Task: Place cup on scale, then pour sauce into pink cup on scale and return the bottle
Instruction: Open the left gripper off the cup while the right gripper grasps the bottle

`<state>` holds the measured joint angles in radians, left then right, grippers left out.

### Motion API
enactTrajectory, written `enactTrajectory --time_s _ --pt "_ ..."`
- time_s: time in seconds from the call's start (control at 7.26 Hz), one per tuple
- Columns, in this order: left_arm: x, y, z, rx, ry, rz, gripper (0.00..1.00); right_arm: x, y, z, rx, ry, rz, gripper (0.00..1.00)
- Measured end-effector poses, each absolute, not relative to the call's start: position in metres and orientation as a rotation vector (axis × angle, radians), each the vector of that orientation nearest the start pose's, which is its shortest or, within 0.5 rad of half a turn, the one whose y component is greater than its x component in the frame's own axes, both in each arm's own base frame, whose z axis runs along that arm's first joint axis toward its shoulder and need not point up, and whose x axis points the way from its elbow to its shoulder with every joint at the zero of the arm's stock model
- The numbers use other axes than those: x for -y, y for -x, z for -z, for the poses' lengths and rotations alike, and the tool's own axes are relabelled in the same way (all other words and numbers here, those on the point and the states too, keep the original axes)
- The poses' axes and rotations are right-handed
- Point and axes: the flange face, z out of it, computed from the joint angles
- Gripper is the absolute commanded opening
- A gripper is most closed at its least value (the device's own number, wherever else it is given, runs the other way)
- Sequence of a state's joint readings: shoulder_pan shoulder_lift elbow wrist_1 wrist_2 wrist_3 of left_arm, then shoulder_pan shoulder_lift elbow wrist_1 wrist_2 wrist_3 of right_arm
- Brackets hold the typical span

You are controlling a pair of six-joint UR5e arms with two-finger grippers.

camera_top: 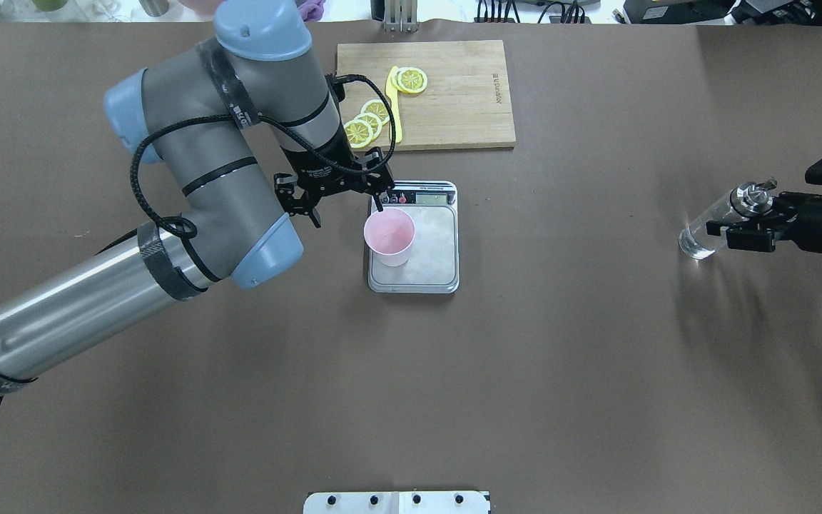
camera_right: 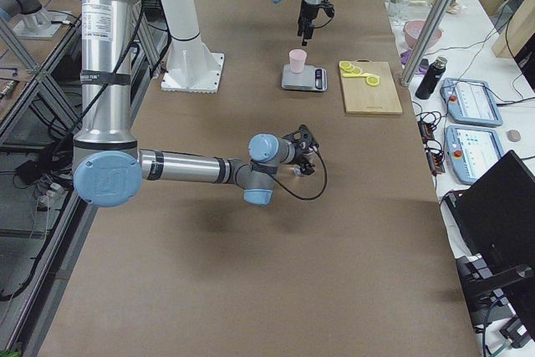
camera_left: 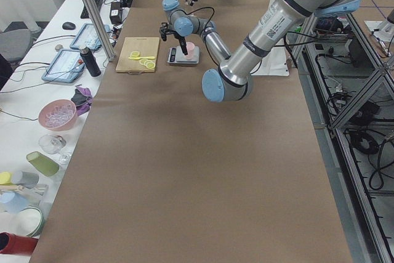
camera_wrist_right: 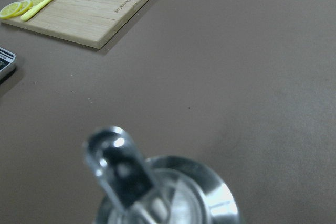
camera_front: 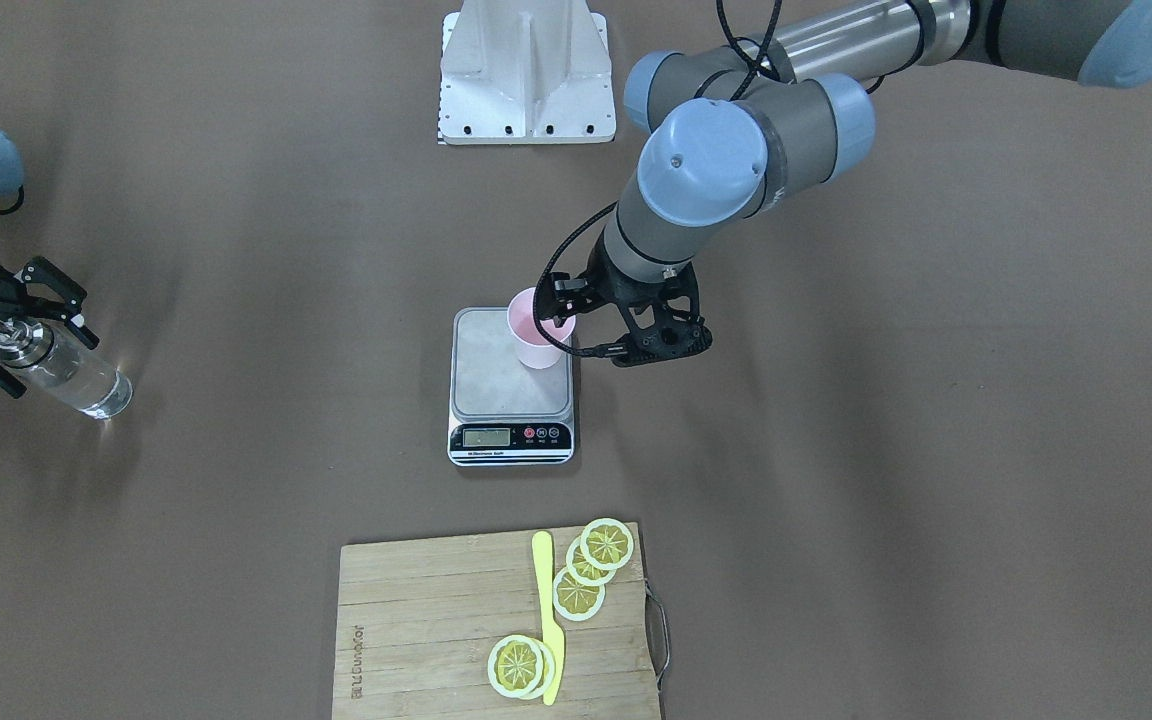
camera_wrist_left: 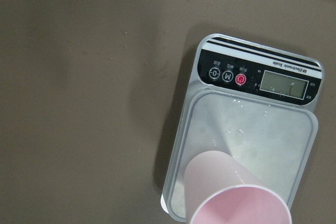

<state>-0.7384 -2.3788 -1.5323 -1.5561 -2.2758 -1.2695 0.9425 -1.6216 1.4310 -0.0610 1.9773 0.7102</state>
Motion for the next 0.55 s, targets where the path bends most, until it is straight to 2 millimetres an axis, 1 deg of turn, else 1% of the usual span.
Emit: enactTrajectory --time_s 0.14,0.28,0.41,0.55 --pt "0.53 -0.469 -0.182 -0.957 0.215 0.136 0.97 0.443 0.206 -0.588 1.074 -0.804 0.197 0.88" --pt "0.53 -0.464 -0.192 -0.951 0.213 0.137 0.96 0.444 0.207 -0.588 1.072 -0.806 0.196 0.85" --pt "0.529 -0.463 -0.198 -0.946 0.213 0.139 0.95 0.446 0.208 -0.587 1.071 -0.81 0.194 0.81" --pt "0.529 -0.463 -0.201 -0.941 0.213 0.14 0.93 0.446 0.208 -0.587 1.07 -0.811 0.192 0.81"
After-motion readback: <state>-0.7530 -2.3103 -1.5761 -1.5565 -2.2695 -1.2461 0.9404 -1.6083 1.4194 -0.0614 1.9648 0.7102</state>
